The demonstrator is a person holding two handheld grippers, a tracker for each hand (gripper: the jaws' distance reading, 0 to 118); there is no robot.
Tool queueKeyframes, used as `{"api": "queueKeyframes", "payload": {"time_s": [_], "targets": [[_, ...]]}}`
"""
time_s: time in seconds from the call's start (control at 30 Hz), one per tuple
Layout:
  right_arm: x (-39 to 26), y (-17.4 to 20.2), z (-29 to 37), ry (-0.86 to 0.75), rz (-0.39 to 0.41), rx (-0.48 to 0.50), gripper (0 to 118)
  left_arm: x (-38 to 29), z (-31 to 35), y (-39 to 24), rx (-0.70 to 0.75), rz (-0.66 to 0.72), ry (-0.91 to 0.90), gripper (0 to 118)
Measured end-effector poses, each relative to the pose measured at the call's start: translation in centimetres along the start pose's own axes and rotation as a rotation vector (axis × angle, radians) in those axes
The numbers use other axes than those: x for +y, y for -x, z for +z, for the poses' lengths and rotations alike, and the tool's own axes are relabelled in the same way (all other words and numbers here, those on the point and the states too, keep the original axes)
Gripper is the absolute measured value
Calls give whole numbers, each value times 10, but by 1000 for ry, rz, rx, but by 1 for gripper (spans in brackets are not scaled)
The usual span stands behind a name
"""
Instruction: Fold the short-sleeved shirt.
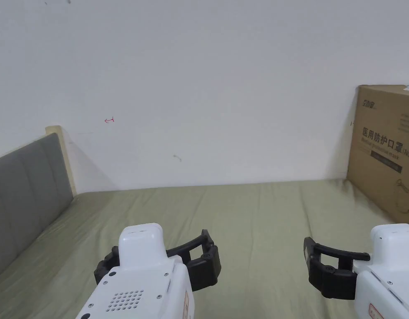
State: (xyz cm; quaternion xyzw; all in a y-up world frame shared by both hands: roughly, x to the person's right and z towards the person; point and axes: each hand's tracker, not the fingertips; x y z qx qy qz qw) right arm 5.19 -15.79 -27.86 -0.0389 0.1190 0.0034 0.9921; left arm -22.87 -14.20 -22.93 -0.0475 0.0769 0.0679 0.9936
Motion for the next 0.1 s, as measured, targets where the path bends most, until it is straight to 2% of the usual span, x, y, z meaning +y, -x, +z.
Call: {"api": "queueKeyframes", "payload": {"time_s": [0.1], "targets": [[-3,0,-2,12,-10,5,118,-4,-4,3,19,11,20,115]]}}
